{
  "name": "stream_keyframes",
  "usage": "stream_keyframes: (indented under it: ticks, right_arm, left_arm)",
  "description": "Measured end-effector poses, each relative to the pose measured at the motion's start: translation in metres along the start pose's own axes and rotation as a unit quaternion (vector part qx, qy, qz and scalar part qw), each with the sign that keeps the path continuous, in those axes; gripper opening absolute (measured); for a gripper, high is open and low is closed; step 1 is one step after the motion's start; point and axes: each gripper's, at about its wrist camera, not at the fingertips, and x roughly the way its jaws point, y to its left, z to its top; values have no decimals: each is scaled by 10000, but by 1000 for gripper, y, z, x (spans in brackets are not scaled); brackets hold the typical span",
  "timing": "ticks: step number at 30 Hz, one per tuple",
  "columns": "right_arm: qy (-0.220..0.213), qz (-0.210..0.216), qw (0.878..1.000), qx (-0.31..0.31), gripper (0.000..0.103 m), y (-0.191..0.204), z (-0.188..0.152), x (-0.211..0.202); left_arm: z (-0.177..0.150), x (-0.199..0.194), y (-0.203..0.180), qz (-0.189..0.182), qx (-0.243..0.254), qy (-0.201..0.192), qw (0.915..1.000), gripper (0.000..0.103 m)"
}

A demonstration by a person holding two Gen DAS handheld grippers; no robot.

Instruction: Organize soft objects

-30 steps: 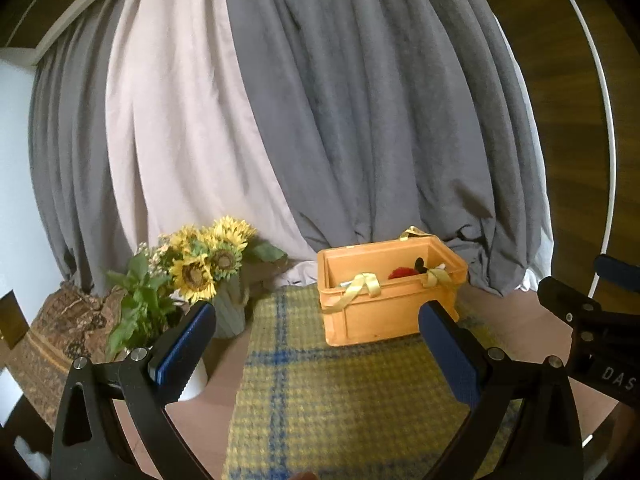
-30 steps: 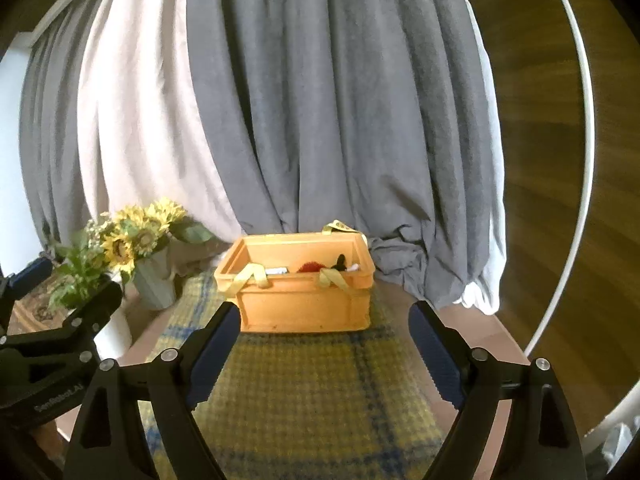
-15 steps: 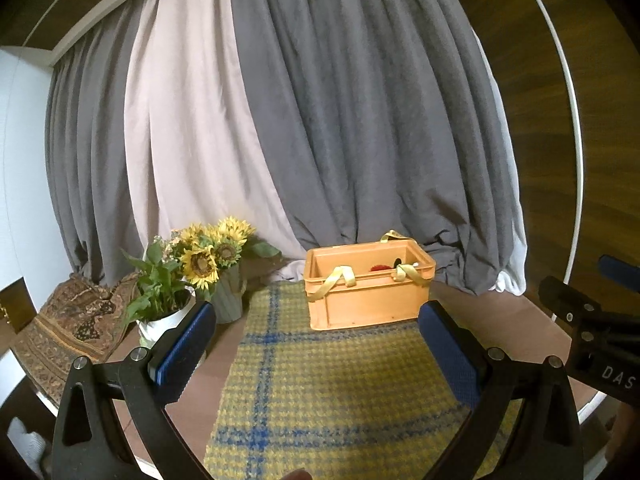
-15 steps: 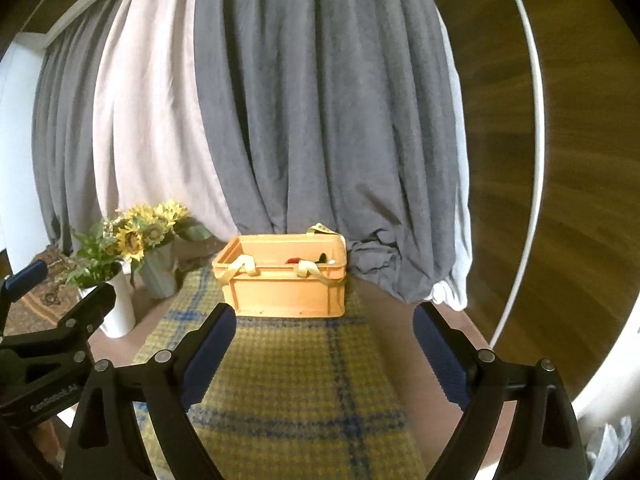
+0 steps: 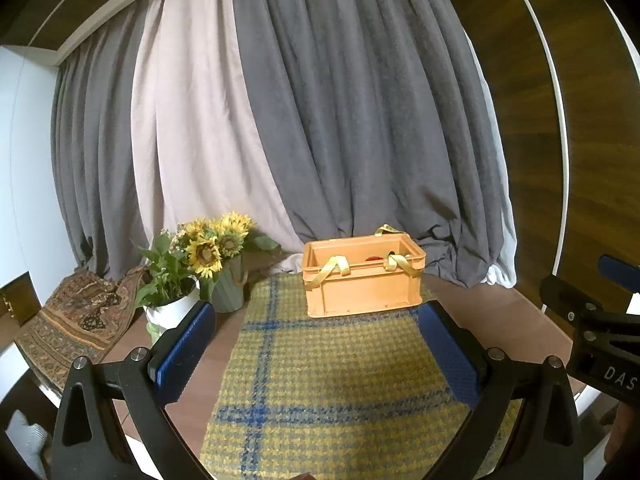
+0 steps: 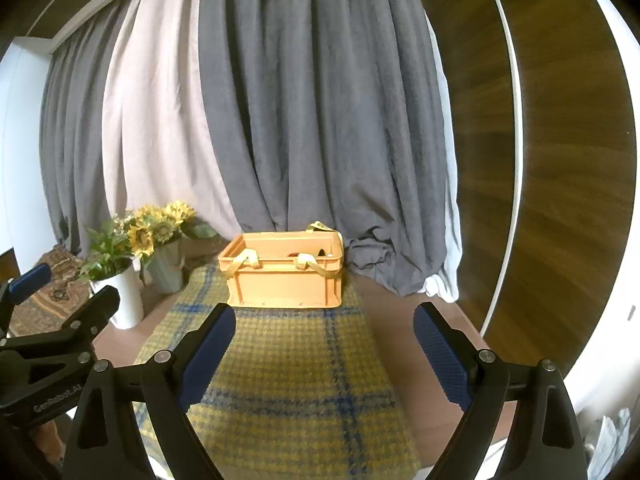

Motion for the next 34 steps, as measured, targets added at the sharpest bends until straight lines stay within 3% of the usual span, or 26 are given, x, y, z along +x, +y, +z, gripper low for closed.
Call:
stream_keyframes:
  ticks: [34]
  right_arm:
    - [-102,155,9998,10,92,0,-3,-11]
  left_arm:
    - [0,-17,-3,133,-27,-93,9999,103]
